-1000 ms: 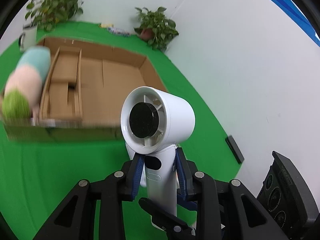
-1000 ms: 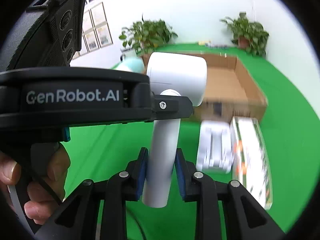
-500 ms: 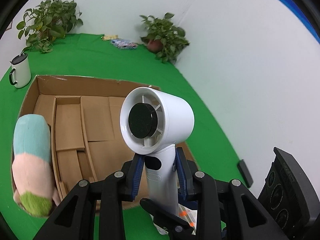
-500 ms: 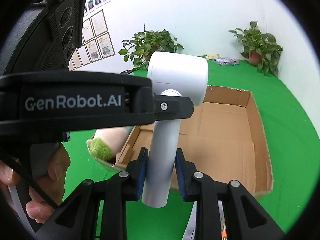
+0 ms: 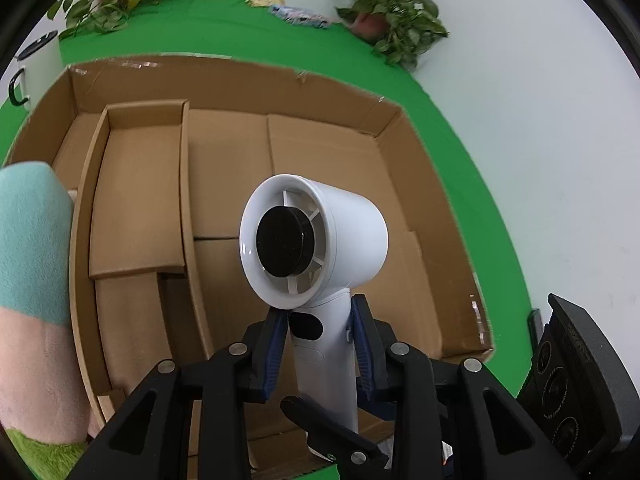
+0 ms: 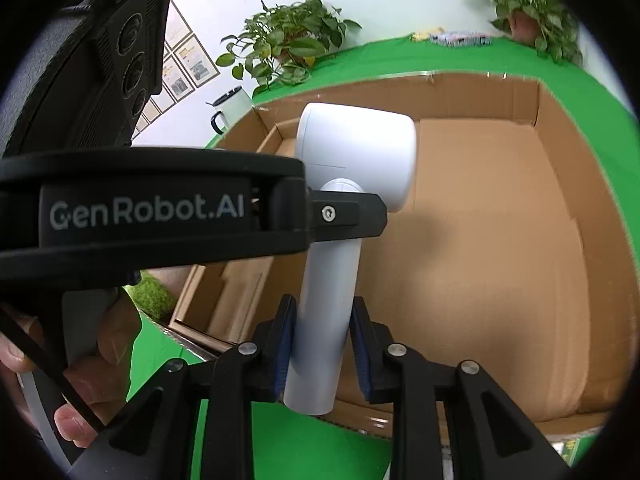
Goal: Organize objects
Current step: 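Carry the hair dryer with the right gripper and lower it into the box, then open the right gripper and withdraw from the hair dryer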
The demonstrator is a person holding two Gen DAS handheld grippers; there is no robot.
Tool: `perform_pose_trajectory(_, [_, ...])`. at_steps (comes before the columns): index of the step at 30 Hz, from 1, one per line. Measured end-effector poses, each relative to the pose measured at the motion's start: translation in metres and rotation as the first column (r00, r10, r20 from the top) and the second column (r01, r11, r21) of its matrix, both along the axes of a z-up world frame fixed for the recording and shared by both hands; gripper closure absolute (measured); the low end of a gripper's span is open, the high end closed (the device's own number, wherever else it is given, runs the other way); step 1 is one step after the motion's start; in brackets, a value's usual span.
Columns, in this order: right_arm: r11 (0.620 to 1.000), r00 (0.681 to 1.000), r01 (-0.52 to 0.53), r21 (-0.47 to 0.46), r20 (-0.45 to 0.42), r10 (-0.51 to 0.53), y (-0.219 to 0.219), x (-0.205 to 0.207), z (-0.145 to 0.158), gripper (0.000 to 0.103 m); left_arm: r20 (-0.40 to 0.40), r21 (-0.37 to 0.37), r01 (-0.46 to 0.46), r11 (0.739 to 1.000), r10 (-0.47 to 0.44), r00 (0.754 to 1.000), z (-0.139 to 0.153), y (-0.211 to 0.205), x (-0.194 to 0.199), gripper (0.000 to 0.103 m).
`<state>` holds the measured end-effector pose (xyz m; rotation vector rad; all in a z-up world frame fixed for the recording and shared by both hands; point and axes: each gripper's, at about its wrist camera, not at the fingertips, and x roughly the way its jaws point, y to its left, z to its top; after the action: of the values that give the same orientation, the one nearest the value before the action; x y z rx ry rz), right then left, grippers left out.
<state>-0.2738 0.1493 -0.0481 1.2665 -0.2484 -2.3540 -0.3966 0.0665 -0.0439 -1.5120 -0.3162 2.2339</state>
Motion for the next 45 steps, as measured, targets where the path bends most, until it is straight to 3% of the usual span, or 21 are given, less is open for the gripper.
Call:
perform_pose_trajectory(8, [1.0, 0.998, 0.019, -0.025, 0.058, -0.017, -0.004, -0.001, -0.023, 0.079, 0.051, -0.025, -0.029, 0.999, 0.03, 0.998, -0.031, -0.013, -0.007, 0.071])
perform_pose_trajectory(11, [1.0, 0.998, 0.027, -0.001, 0.052, -0.027, -0.001, -0.009, -0.028, 0.081, 0.063, -0.028, -0.021, 0.999, 0.023, 0.998, -0.025, -0.021, -0.005, 0.071])
perform_pose_trajectory(12, [1.0, 0.998, 0.03, -0.002, 0.054, -0.03, -0.002, -0.01, -0.028, 0.081, 0.046, -0.013, -0.017, 1.0, 0.018, 0.999, -0.017, -0.025, -0.002, 0.07])
perform_pose_trajectory(14, [0.999, 0.997, 0.05, 0.012, 0.055, -0.051, -0.002, -0.011, -0.028, 0.081, -0.026, -0.017, -0.026, 1.0, 0.025, 0.999, 0.001, -0.035, 0.009, 0.057])
perform_pose_trajectory(17, [0.997, 0.996, 0.068, 0.042, 0.051, -0.07, -0.014, -0.005, -0.024, 0.079, -0.076, -0.037, -0.037, 0.999, 0.035, 0.996, 0.016, -0.045, 0.023, 0.055])
perform_pose_trajectory(22, [0.995, 0.995, 0.079, 0.059, 0.053, -0.082, -0.029, -0.001, -0.024, 0.073, -0.112, 0.009, -0.08, 0.997, 0.08, 0.991, 0.018, -0.069, 0.034, 0.055])
perform_pose_trajectory(29, [0.999, 0.998, 0.048, 0.012, 0.047, -0.048, -0.038, 0.001, -0.008, 0.072, -0.094, 0.028, -0.088, 0.996, 0.091, 0.991, 0.01, -0.098, 0.051, 0.055])
perform_pose_trajectory(34, [0.999, 0.996, 0.039, 0.024, 0.082, -0.041, -0.039, 0.001, -0.014, 0.074, -0.089, 0.025, -0.107, 0.994, 0.109, 0.99, -0.005, -0.099, 0.059, 0.055])
perform_pose_trajectory(40, [0.994, 0.998, 0.064, 0.083, -0.026, -0.062, -0.04, 0.011, 0.003, 0.072, -0.021, 0.019, -0.133, 0.991, 0.134, 0.991, -0.029, -0.091, 0.071, 0.057])
perform_pose_trajectory(42, [0.987, 0.991, 0.085, 0.139, -0.118, -0.069, -0.032, 0.031, 0.015, 0.055, -0.058, -0.013, -0.149, 0.989, 0.148, 0.987, -0.027, -0.087, 0.075, 0.058])
perform_pose_trajectory(45, [0.976, 0.969, 0.124, 0.179, -0.232, -0.08, -0.014, 0.06, 0.029, 0.043, -0.052, -0.03, -0.184, 0.982, 0.183, 0.982, -0.028, -0.084, 0.077, 0.058])
